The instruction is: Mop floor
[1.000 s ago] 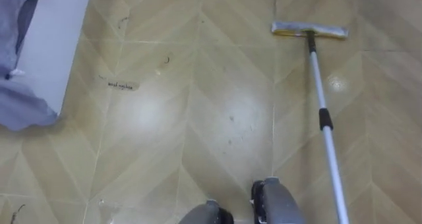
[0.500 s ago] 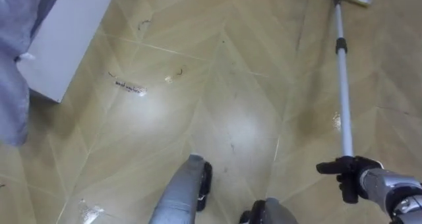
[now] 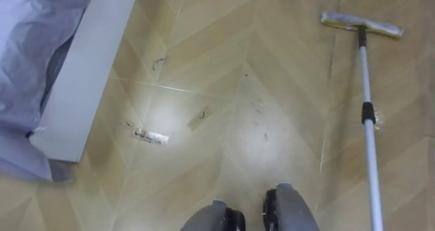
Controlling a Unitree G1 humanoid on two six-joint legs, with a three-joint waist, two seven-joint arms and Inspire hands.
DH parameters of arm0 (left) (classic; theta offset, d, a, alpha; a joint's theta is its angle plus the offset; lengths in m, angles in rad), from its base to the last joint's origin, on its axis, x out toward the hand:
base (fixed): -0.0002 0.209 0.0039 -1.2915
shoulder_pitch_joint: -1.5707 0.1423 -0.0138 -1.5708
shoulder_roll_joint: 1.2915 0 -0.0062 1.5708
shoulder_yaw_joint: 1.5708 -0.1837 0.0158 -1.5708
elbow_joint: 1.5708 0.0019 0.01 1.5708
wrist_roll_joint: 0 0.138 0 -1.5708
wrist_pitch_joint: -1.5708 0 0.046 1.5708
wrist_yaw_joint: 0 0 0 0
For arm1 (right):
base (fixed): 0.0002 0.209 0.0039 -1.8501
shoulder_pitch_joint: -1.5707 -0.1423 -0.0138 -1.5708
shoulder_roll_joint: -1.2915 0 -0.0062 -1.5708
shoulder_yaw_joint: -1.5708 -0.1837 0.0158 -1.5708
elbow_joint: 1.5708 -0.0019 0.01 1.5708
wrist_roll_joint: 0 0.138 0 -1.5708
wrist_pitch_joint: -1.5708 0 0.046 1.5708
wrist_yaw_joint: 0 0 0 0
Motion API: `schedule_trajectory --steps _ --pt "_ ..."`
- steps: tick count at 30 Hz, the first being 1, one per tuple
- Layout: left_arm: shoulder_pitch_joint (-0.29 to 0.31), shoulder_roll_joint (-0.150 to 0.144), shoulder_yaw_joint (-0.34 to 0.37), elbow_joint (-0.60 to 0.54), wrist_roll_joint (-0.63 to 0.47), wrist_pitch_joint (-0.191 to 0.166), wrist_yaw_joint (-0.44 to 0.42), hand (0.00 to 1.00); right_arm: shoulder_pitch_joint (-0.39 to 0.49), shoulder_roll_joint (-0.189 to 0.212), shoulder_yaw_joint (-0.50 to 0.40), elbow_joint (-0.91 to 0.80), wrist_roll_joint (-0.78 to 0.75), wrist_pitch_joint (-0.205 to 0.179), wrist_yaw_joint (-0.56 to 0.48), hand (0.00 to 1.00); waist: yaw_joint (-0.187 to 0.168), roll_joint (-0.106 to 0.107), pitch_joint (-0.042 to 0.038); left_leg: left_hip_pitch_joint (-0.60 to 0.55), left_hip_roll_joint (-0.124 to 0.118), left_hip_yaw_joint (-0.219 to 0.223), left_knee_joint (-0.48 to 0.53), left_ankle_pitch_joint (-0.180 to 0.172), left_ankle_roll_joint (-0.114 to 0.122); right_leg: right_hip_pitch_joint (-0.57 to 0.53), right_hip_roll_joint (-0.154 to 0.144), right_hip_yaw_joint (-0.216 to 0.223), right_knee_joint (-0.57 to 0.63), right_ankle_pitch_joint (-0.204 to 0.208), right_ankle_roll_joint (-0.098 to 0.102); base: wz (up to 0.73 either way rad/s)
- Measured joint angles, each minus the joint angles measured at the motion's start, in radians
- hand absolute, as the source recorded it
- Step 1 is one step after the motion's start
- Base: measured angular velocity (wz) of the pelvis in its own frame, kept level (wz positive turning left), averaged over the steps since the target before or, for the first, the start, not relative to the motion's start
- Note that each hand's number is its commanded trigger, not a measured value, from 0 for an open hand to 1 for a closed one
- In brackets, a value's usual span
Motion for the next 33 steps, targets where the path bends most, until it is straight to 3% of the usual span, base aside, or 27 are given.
schedule_trajectory --steps 1,2,4,5,6,7,8,9,10,11,12,13,14,15,16,18,19,20,21,22,23,24,26,27,29,31,33 --pt "0.007 0.000 0.000 0.000 -0.002 0.007 0.000 0.00 -0.008 -0.001 -0.002 0.000 -0.001 0.011 -0.001 1.00 0.000 -0.004 0.0007 0.017 -0.002 0.000 -0.003 -0.010 -0.002 0.007 -0.004 -0.012 -0.009 0.008 -0.009 0.00" --pt "0.016 0.001 0.000 0.002 -0.002 0.020 0.002 0.00 -0.035 -0.009 -0.007 -0.001 -0.009 0.036 -0.002 1.00 0.002 -0.024 0.0045 0.049 -0.009 -0.002 -0.009 -0.028 -0.007 0.026 -0.020 -0.024 -0.002 0.016 -0.023 0.00" --pt "0.019 0.000 0.001 -0.003 -0.002 0.026 0.009 0.00 -0.115 -0.041 -0.010 0.001 -0.009 0.072 -0.003 1.00 0.029 -0.033 0.0030 0.063 -0.006 -0.001 0.010 -0.049 -0.031 0.038 -0.023 -0.036 0.023 -0.002 -0.036 -0.22" --pt "0.019 0.005 0.002 -0.014 -0.004 0.026 0.010 0.00 -0.187 -0.067 -0.010 0.001 -0.015 0.078 -0.005 1.00 0.052 -0.044 0.0069 0.029 0.014 0.019 0.098 -0.038 -0.073 0.030 -0.019 -0.036 0.048 -0.026 -0.040 -0.41" --pt "0.023 0.021 -0.001 -0.023 -0.018 0.026 0.012 0.00 -0.272 -0.083 -0.009 -0.005 -0.027 0.076 -0.006 1.00 0.063 -0.063 0.0178 -0.036 0.040 0.045 0.246 0.038 -0.164 0.027 -0.014 -0.027 0.083 -0.035 -0.049 -0.40" --pt "0.030 0.031 -0.004 -0.027 -0.027 0.026 0.012 0.00 -0.307 -0.092 -0.005 -0.015 -0.028 0.072 -0.004 1.00 0.069 -0.072 0.0193 -0.069 0.053 0.054 0.321 0.089 -0.181 0.027 -0.005 -0.019 0.101 -0.040 -0.053 -0.34" --pt "0.051 0.050 -0.020 -0.045 -0.046 0.026 0.014 0.00 -0.355 -0.107 0.011 -0.044 -0.025 0.052 0.002 1.00 0.089 -0.089 0.0195 -0.131 0.075 0.054 0.452 0.202 -0.181 0.034 0.018 -0.012 0.133 -0.064 -0.062 -0.38" --pt "0.082 0.073 -0.041 -0.084 -0.050 0.026 0.012 0.00 -0.389 -0.121 0.021 -0.078 -0.021 0.029 0.013 1.00 0.107 -0.109 0.0253 -0.179 0.085 0.050 0.536 0.278 -0.182 0.044 0.037 0.000 0.159 -0.088 -0.075 -0.29" --pt "0.091 0.078 -0.041 -0.097 -0.047 0.026 0.011 0.00 -0.408 -0.130 0.025 -0.092 -0.018 0.020 0.021 1.00 0.112 -0.115 0.0243 -0.206 0.086 0.048 0.544 0.267 -0.177 0.048 0.038 0.000 0.168 -0.099 -0.084 -0.03" --pt "0.090 0.080 -0.037 -0.097 -0.036 0.026 0.010 0.00 -0.432 -0.141 0.032 -0.116 -0.002 0.006 0.027 1.00 0.123 -0.126 0.0281 -0.254 0.102 0.050 0.495 0.218 -0.158 0.062 0.042 0.001 0.177 -0.122 -0.086 0.15" --pt "0.091 0.080 -0.031 -0.097 -0.036 0.023 0.005 0.00 -0.451 -0.142 0.030 -0.112 0.006 -0.001 0.035 1.00 0.141 -0.133 0.0317 -0.283 0.117 0.048 0.374 0.186 -0.159 0.088 0.049 0.002 0.174 -0.142 -0.085 0.11" --pt "0.093 0.080 -0.031 -0.097 -0.036 0.020 -0.001 0.00 -0.453 -0.141 0.030 -0.108 0.010 0.000 0.041 1.00 0.145 -0.136 0.0313 -0.289 0.118 0.046 0.291 0.182 -0.163 0.104 0.051 0.001 0.170 -0.153 -0.081 0.07" --pt "0.096 0.080 -0.030 -0.094 -0.036 0.019 -0.017 0.00 -0.440 -0.139 0.030 -0.108 0.015 0.001 0.054 1.00 0.141 -0.132 0.0298 -0.290 0.118 0.026 0.120 0.192 -0.174 0.140 0.050 -0.008 0.162 -0.178 -0.070 0.10" --pt "0.093 0.081 -0.030 -0.089 -0.034 0.018 -0.029 0.00 -0.405 -0.139 0.032 -0.108 0.018 -0.006 0.066 1.00 0.137 -0.128 0.0301 -0.290 0.125 0.021 0.036 0.236 -0.146 0.178 0.045 -0.019 0.160 -0.208 -0.066 0.15" --pt "0.085 0.082 -0.029 -0.083 -0.031 0.018 -0.035 0.00 -0.378 -0.139 0.034 -0.108 0.018 -0.012 0.073 1.00 0.135 -0.131 0.0279 -0.284 0.128 0.028 0.031 0.243 -0.133 0.192 0.035 -0.021 0.161 -0.224 -0.061 0.20" --pt "0.043 0.077 -0.026 -0.075 -0.032 0.005 -0.060 0.00 -0.278 -0.150 0.047 -0.099 0.018 -0.018 0.087 1.00 0.115 -0.119 0.0176 -0.256 0.112 0.050 0.051 0.193 -0.055 0.225 0.015 -0.012 0.177 -0.256 -0.034 0.31" --pt "0.032 0.072 -0.018 -0.074 -0.031 -0.001 -0.062 0.00 -0.258 -0.152 0.047 -0.089 0.017 -0.021 0.089 1.00 0.109 -0.114 0.0172 -0.251 0.106 0.054 0.060 0.180 -0.044 0.222 0.013 -0.003 0.200 -0.253 -0.027 0.37" --pt "0.009 0.066 -0.010 -0.072 -0.031 -0.012 -0.062 0.00 -0.215 -0.153 0.051 -0.063 0.017 -0.030 0.090 1.00 0.089 -0.103 0.0137 -0.241 0.085 0.057 0.070 0.157 -0.030 0.215 -0.001 0.013 0.249 -0.241 -0.006 0.42" --pt "-0.009 0.063 -0.009 -0.072 -0.032 -0.026 -0.062 0.00 -0.173 -0.150 0.053 -0.038 0.017 -0.030 0.091 1.00 0.072 -0.092 0.0067 -0.229 0.062 0.057 0.073 0.134 -0.019 0.203 -0.019 0.013 0.303 -0.221 0.032 0.44" --pt "-0.016 0.059 -0.007 -0.071 -0.032 -0.031 -0.061 0.00 -0.153 -0.148 0.053 -0.025 0.015 -0.030 0.089 1.00 0.063 -0.085 0.0048 -0.221 0.053 0.057 0.075 0.124 -0.014 0.199 -0.023 0.014 0.327 -0.208 0.049 0.37" --pt "-0.020 0.051 -0.001 -0.072 -0.032 -0.038 -0.060 0.00 -0.113 -0.140 0.053 -0.019 0.002 -0.029 0.075 1.00 0.052 -0.064 -0.0024 -0.208 0.040 0.047 0.079 0.101 -0.007 0.188 -0.021 0.026 0.361 -0.175 0.059 0.07" --pt "-0.020 0.050 -0.001 -0.073 -0.033 -0.040 -0.061 0.00 -0.086 -0.123 0.053 -0.022 0.000 -0.029 0.058 1.00 0.046 -0.054 -0.0037 -0.191 0.036 0.039 0.078 0.082 -0.004 0.169 -0.014 0.038 0.400 -0.123 0.063 -0.11" --pt "-0.020 0.046 0.005 -0.067 -0.032 -0.039 -0.055 0.00 -0.077 -0.088 0.051 -0.026 0.001 -0.033 0.026 1.00 0.048 -0.044 0.0000 -0.175 0.022 -0.008 0.074 0.068 -0.009 0.119 0.011 0.056 0.401 -0.117 0.055 -0.63" --pt "-0.019 0.031 0.018 -0.056 -0.031 -0.039 -0.048 0.00 -0.078 -0.069 0.051 -0.030 0.000 -0.041 0.008 1.00 0.045 -0.035 0.0031 -0.161 0.010 -0.041 0.063 0.067 -0.012 0.080 0.029 0.054 0.348 -0.132 0.050 -0.71" --pt "-0.011 0.017 0.014 -0.053 -0.023 -0.038 -0.041 0.00 -0.076 -0.047 0.050 -0.031 -0.002 -0.050 -0.010 1.00 0.031 -0.021 0.0094 -0.128 -0.016 -0.086 0.039 0.067 -0.014 0.043 0.030 0.036 0.212 -0.131 0.047 -0.29" --pt "-0.006 0.010 0.014 -0.035 0.008 -0.037 -0.030 0.00 -0.075 -0.020 0.047 -0.031 -0.016 -0.050 -0.021 1.00 0.018 -0.038 0.0186 -0.088 -0.038 -0.107 0.015 0.063 -0.020 0.023 0.029 0.043 0.058 -0.103 0.029 0.03" --pt "-0.004 -0.001 0.015 -0.008 0.009 -0.029 -0.018 0.00 -0.058 0.002 0.037 -0.031 -0.022 -0.048 -0.030 1.00 0.006 -0.037 0.0123 -0.047 -0.047 -0.134 0.011 0.040 -0.033 0.042 0.020 0.020 -0.009 -0.030 -0.003 0.28"
